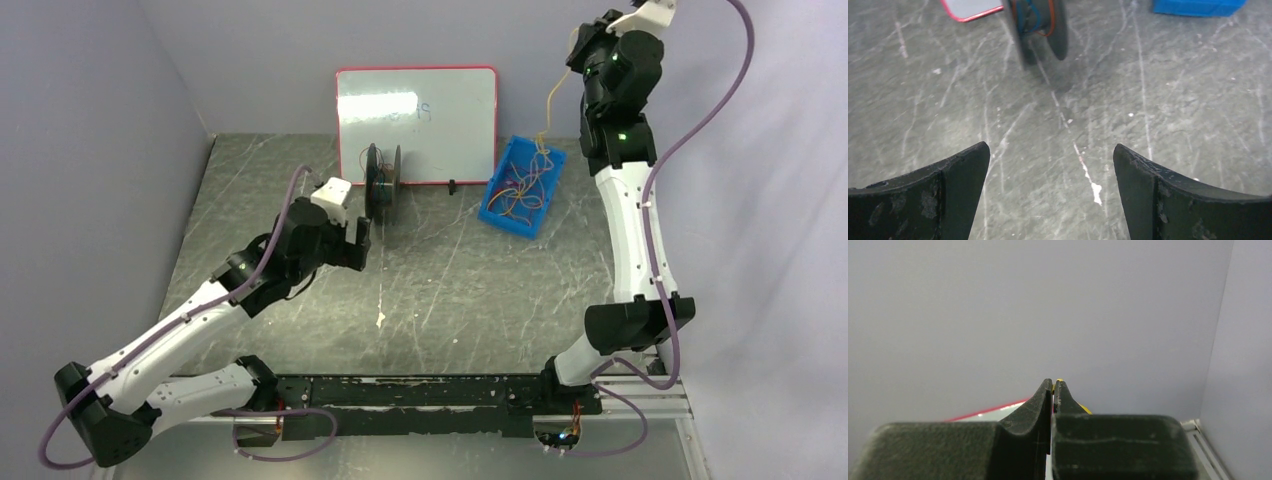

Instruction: Wrap the cables

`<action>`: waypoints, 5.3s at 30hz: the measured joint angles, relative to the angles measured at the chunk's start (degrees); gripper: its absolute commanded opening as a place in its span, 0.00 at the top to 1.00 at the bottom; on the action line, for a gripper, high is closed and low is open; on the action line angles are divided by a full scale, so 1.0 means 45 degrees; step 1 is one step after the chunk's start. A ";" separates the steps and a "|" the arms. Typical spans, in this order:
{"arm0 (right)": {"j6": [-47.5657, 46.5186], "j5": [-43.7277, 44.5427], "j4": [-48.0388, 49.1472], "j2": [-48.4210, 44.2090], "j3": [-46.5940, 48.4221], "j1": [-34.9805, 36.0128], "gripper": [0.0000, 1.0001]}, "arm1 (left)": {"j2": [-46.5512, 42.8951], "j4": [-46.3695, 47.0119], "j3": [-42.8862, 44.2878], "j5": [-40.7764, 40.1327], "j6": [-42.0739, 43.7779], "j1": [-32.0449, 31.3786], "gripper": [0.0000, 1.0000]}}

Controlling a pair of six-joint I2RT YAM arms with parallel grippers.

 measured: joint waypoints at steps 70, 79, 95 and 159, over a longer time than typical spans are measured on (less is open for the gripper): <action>0.3905 -0.7922 -0.0529 -0.3128 -0.0024 0.0996 1.00 | 1.3163 1.4178 1.1438 1.2240 -0.2866 -0.0005 0.31; 0.3687 -0.7504 -0.0515 -0.3565 -0.0228 0.1049 1.00 | 1.3221 1.4222 1.1346 1.2517 -0.3075 -0.0010 0.93; 0.3347 -0.6348 -0.0622 -0.4959 -0.3381 0.1059 0.35 | 1.2075 1.0938 1.1414 1.1278 -0.1821 0.0058 0.93; 0.1953 -0.0457 0.7393 -0.2705 -1.5455 0.2633 0.46 | 0.9282 0.4430 1.3746 1.0253 -0.0981 0.3230 0.93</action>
